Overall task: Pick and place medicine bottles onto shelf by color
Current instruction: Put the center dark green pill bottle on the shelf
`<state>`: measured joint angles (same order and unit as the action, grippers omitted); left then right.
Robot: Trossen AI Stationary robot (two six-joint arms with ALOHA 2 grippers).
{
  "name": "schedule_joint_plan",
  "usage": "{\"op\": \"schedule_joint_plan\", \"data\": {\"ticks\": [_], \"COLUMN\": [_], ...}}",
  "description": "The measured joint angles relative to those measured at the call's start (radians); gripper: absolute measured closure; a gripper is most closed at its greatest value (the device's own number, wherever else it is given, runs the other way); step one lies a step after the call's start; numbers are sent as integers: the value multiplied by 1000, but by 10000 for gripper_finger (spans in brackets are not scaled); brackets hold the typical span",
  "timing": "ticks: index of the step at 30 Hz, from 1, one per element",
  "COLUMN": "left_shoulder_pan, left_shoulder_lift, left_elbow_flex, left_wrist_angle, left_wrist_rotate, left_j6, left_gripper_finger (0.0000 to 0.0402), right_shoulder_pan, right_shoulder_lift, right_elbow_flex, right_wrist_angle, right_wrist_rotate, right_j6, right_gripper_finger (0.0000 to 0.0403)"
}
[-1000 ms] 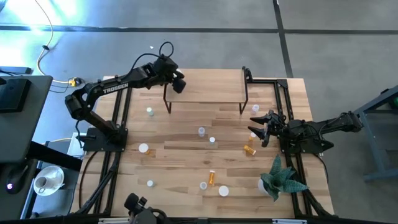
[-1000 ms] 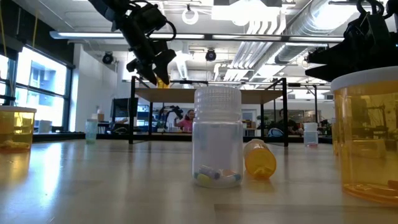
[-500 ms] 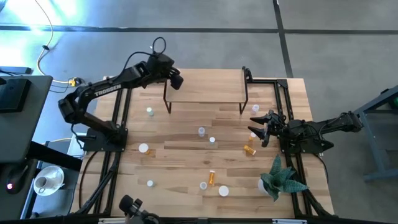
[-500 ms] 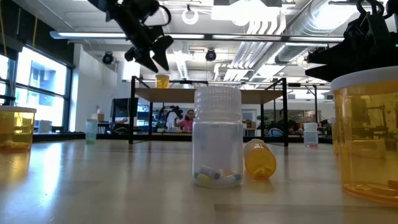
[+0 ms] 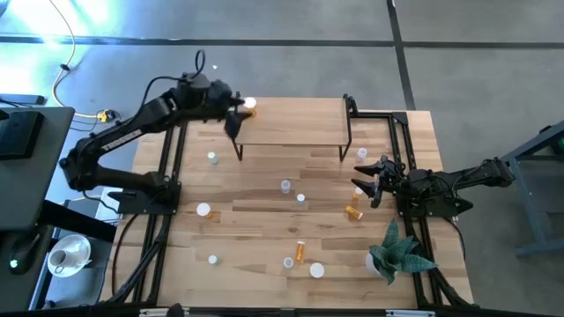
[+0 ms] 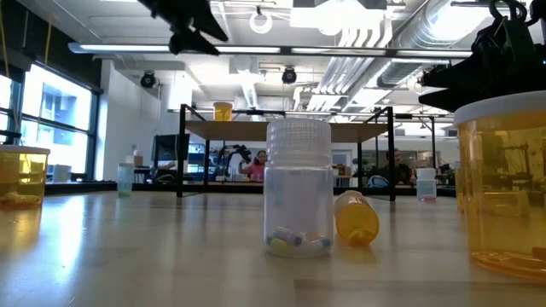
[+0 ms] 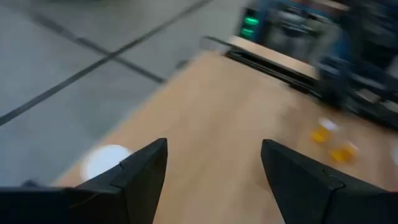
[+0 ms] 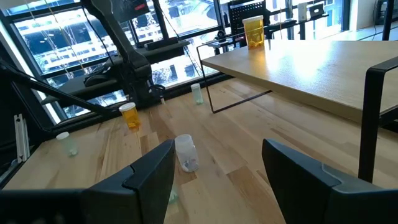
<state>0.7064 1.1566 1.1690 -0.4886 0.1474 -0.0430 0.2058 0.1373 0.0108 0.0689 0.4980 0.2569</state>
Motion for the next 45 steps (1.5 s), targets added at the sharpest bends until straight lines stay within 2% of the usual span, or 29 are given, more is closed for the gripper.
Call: {"op": "schedule_joint_plan", "data": {"ticks": [7, 19, 27, 34, 45], "left_shoulder_pan": [-103, -301, -443, -553, -577], "left_shoulder_lift": [-107, -148, -148, -147, -147], "left_elbow_flex": [-143, -414, -516, -602, -602], "left_wrist_angle": [26, 329, 517, 649, 651], "left_wrist_rotate": [-6, -5, -7, -66, -81], "left_j6": [-6, -60, -86, -85, -86], "left_gripper_finger": [151, 151, 151, 151, 151], "right_shoulder_pan": [0, 0, 0, 0, 0], "right_shoulder_lift": [0, 0, 0, 0, 0], "right_elbow_flex": [0, 0, 0, 0, 0], "right_wrist_angle": [0, 0, 0, 0, 6], "right_wrist_rotate": [0, 0, 0, 0, 0], "right_j6": [0, 0, 0, 0, 17], "right_gripper_finger": [171, 171, 171, 171, 171]}}
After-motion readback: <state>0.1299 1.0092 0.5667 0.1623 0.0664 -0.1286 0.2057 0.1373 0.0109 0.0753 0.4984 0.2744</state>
